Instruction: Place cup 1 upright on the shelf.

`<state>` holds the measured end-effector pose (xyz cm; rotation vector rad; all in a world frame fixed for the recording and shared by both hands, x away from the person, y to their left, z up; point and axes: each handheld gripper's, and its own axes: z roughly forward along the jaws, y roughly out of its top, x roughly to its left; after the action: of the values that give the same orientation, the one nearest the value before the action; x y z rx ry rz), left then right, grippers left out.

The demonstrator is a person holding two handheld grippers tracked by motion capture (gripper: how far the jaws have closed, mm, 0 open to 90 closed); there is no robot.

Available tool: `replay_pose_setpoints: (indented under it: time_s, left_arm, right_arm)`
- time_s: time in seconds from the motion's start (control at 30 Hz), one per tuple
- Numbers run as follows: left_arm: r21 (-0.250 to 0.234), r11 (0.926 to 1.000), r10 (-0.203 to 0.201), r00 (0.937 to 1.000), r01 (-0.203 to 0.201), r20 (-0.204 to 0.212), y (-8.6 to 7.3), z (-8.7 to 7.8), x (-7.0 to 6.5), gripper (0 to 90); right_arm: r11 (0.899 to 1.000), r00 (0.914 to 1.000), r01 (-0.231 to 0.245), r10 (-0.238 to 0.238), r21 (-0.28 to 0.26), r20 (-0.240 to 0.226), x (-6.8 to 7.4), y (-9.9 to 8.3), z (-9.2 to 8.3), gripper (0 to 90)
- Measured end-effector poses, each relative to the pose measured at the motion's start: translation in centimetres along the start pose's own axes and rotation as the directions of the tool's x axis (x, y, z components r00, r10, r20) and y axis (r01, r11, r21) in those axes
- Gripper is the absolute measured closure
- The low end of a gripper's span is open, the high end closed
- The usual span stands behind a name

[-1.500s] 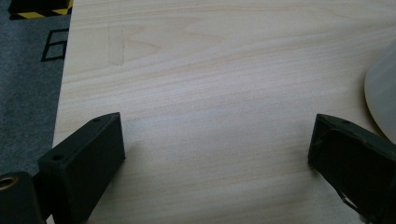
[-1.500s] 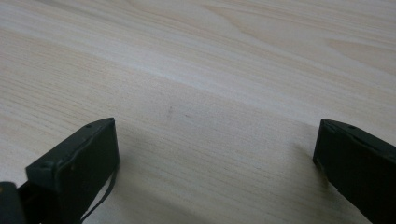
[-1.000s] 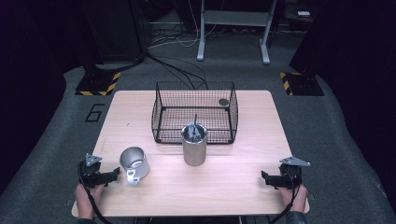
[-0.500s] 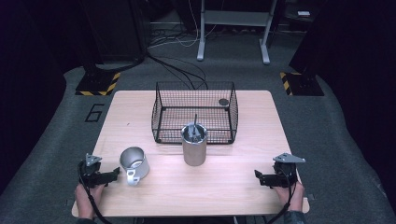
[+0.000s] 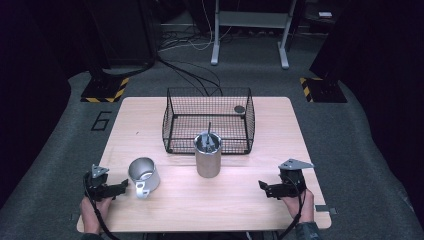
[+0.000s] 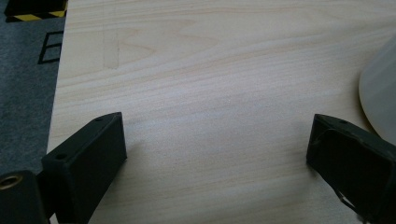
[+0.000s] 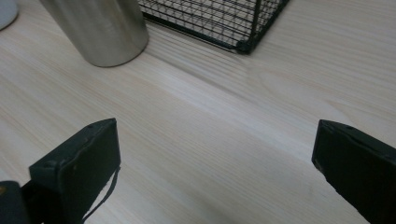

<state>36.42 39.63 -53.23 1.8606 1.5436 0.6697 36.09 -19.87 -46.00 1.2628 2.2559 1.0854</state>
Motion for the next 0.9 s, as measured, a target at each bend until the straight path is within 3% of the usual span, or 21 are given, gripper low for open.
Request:
replay_pose_setpoints:
  time_s: [0.23,0.37,0.9]
  left_arm:
    - [-0.002,0.9995,0.030,0.9995,-0.030,-0.006,0.1,0.0,-0.3,4.9]
    - [0.006,0.9999,0.016,0.9998,-0.016,0.011,0.2,0.2,-0.3,4.9]
    - [0.003,0.9997,0.023,0.9997,-0.023,0.008,0.2,0.1,-0.3,5.5]
  right_arm:
    - [1.000,0.9980,0.022,-0.022,0.012,-0.059,1.5,1.4,1.0,0.3]
    - [1.000,0.9959,0.026,-0.026,0.003,-0.087,2.3,2.3,1.6,0.3]
    - [0.995,0.9797,0.094,-0.095,-0.012,-0.177,5.2,5.2,3.3,0.0]
